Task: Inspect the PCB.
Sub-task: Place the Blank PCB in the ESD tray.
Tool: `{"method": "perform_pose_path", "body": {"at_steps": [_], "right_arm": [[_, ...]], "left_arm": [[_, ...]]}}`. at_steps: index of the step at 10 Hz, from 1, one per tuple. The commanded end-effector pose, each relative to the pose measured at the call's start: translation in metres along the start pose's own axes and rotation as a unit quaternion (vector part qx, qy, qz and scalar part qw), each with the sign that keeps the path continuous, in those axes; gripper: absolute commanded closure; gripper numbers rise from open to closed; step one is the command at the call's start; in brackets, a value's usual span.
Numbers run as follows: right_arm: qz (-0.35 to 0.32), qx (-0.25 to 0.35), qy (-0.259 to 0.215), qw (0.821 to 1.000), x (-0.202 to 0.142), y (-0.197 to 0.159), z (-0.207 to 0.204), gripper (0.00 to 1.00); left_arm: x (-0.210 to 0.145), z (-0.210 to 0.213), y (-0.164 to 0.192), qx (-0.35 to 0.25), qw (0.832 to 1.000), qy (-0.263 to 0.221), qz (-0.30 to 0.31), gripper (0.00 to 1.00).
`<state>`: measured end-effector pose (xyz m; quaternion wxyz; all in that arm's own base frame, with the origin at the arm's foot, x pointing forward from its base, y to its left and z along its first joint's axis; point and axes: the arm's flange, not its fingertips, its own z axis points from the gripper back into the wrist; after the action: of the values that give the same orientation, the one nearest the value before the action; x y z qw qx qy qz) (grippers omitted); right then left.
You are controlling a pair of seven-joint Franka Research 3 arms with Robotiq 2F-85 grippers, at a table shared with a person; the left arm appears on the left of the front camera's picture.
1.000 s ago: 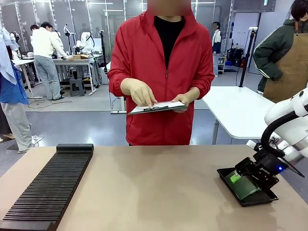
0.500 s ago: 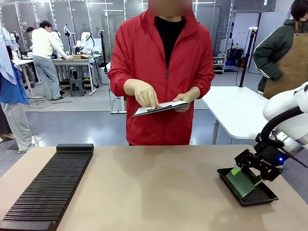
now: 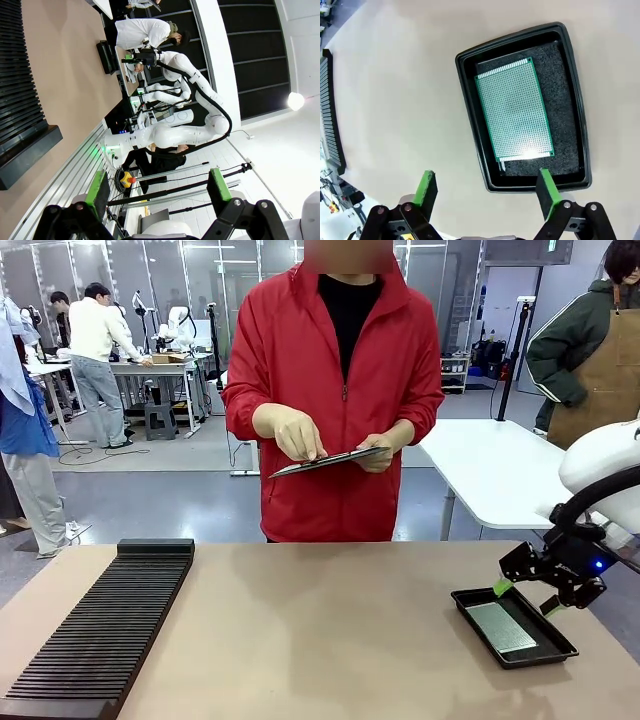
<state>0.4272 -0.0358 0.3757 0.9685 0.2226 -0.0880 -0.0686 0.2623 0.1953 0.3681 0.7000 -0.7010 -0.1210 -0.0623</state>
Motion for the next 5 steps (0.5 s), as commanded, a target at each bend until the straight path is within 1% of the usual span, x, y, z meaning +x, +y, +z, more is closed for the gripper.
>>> {"method": "perform_pose_path", "body": {"at_steps": [1, 5], "right_arm": [[0.002, -0.003, -0.003, 1.000, 0.0026, 0.0006, 0.0012, 0.00], [0.002, -0.003, -0.003, 1.000, 0.0026, 0.0006, 0.0012, 0.00]], "left_arm": [[-0.0001, 0.0022, -0.0011, 0.003, 1.000, 0.002, 0.000, 0.00], [-0.0001, 0.0022, -0.0011, 0.003, 1.000, 0.002, 0.000, 0.00]]}}
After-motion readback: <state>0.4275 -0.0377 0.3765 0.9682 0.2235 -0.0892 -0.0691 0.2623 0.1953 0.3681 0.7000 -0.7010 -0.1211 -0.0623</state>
